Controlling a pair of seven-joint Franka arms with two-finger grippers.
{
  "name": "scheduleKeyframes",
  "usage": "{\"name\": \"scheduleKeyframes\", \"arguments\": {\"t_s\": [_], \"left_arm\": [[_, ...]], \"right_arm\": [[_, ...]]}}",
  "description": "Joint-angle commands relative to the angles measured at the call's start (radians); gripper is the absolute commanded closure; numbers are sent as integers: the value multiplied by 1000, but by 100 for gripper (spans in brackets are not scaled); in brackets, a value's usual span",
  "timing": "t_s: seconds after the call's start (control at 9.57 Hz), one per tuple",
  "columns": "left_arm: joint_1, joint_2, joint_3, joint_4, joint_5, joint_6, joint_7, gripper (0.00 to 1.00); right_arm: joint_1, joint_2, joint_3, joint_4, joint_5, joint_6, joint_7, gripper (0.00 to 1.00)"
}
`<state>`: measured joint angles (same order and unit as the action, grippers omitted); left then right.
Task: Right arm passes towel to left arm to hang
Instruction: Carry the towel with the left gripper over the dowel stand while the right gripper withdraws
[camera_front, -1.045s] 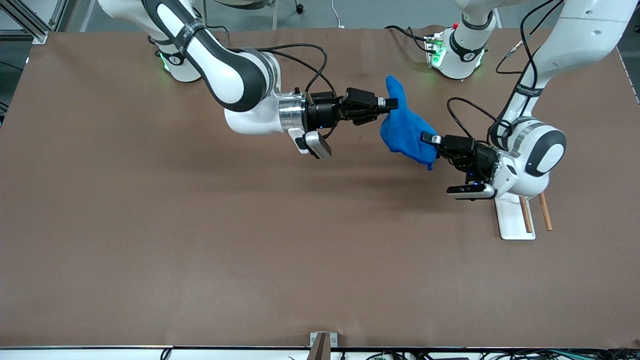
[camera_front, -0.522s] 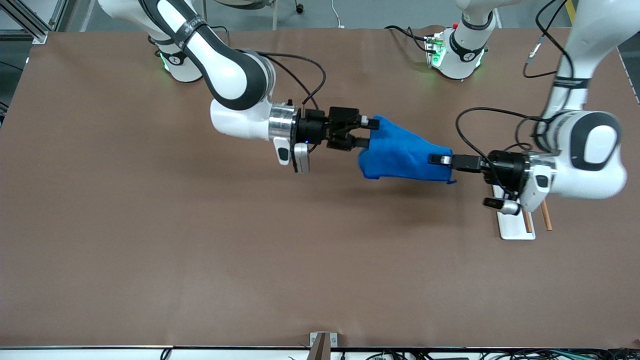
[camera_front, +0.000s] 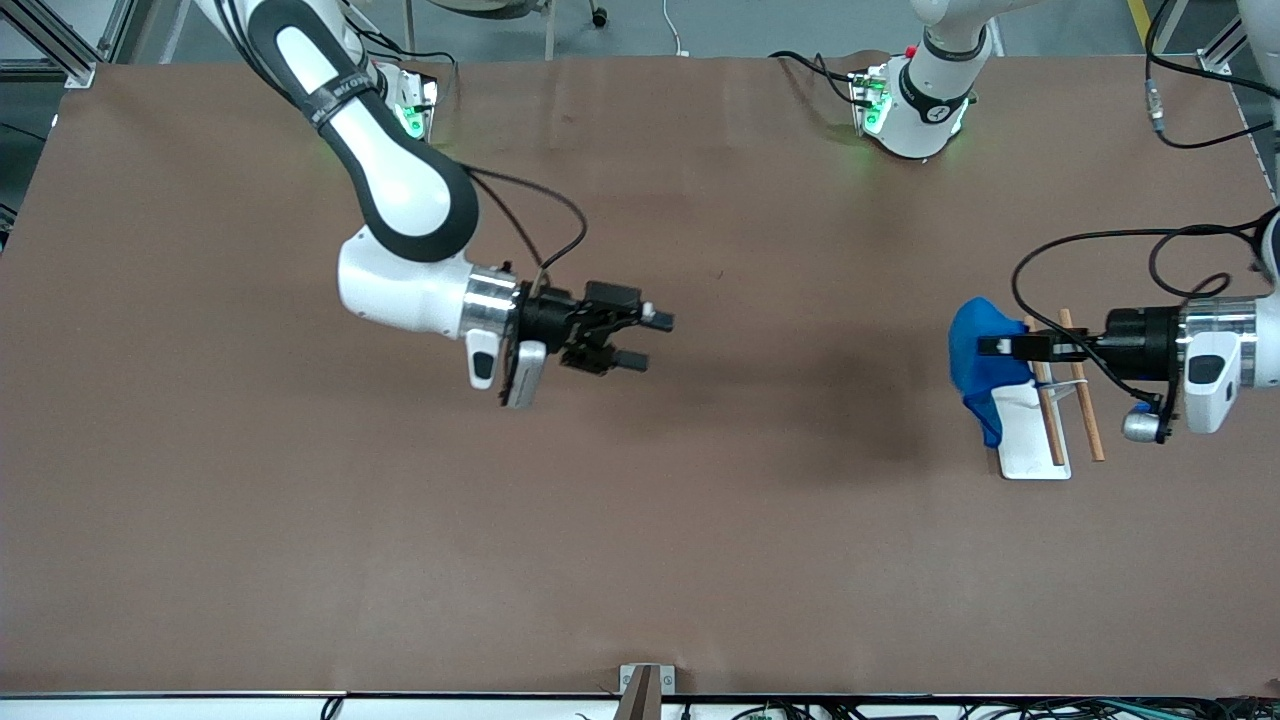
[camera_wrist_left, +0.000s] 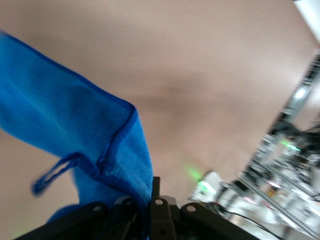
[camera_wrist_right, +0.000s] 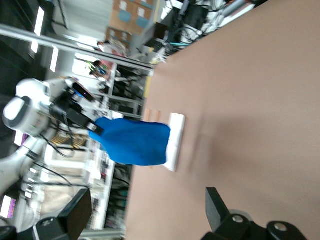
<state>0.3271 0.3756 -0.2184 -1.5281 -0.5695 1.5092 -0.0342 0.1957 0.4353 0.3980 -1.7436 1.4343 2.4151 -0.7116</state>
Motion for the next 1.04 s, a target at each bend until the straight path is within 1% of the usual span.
{"name": "scheduleKeyframes", "arguments": {"t_s": [0.0,0.1,0.21,0.31,0.42,0.52,0.63,0.73,0.84,0.94], "left_arm": [[13,71,-3,48,204,12,5,100],[18,71,-4,52,305,12,8,100],[23,71,-3,55,435,12,13,100],[36,71,-4,55,551,12,66,100],[62,97,-4,87,594,22,167,100],[102,145,-4,139,621,25,250,100],[128,185,-4,182,655,28,325,100],[142,210,-4,204,698,72,389,100],[158,223,-4,204,729,124,433,100],[165,238,-4,204,729,149,435,100]], "right_arm": [[-128,-21,-2,-36,-201,-135,6,0],[-162,-21,-43,-36,-291,-218,6,0],[-168,-21,-139,-28,-387,-335,6,0],[-167,-21,-239,-10,-493,-460,7,0],[-167,-29,-313,8,-568,-549,7,0],[-165,-35,-365,16,-630,-601,6,0],[-165,-41,-411,50,-708,-663,7,0],[-164,-47,-463,88,-785,-730,21,0],[-157,-81,-500,104,-857,-773,93,0],[-157,-122,-505,107,-933,-777,186,0]]}}
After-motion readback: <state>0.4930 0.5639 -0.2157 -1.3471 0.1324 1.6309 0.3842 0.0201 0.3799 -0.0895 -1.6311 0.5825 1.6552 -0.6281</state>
